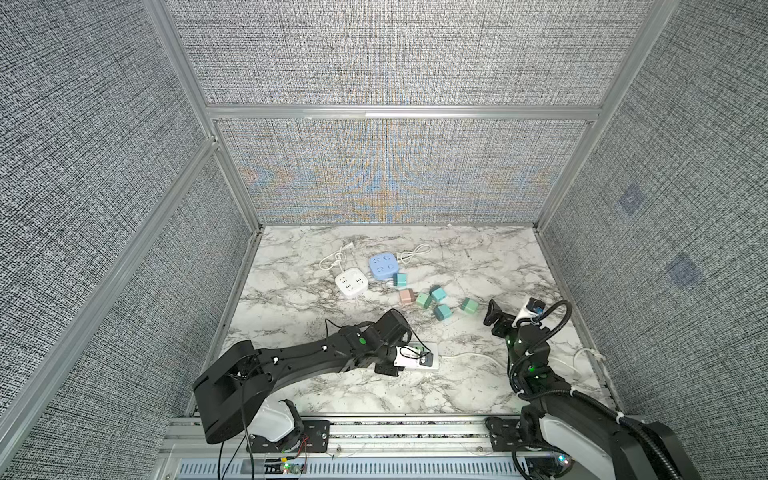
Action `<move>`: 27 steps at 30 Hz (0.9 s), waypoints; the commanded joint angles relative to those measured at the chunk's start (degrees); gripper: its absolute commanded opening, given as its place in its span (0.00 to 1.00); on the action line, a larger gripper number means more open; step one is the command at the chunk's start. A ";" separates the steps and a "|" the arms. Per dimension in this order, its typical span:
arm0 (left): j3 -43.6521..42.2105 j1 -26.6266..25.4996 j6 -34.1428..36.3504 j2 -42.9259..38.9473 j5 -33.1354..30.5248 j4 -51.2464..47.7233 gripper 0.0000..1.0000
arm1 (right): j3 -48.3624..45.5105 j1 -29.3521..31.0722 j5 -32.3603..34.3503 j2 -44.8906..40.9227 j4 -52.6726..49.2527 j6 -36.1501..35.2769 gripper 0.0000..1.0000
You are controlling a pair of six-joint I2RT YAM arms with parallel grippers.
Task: Insert the plug
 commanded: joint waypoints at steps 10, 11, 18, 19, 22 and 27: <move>2.73 0.09 0.21 3.30 0.59 -1.92 0.00 | 0.63 -0.03 0.01 0.27 0.80 0.22 1.00; 2.90 0.08 0.16 3.57 0.58 -2.11 0.00 | 0.66 -0.03 0.01 0.32 0.83 0.24 0.99; 3.76 0.09 1.08 4.73 2.05 -2.65 0.00 | 0.66 0.01 -0.13 0.34 0.89 0.21 0.99; 3.73 0.09 1.21 4.73 2.48 -2.64 0.00 | 0.65 0.00 -0.13 0.34 0.90 0.22 0.99; 3.67 0.09 1.55 4.32 4.17 -2.27 0.00 | 0.67 0.01 -0.15 0.37 0.92 0.22 1.00; 1.72 0.76 1.15 1.76 5.99 0.50 0.00 | 0.69 -0.03 -0.08 0.43 0.87 0.21 0.99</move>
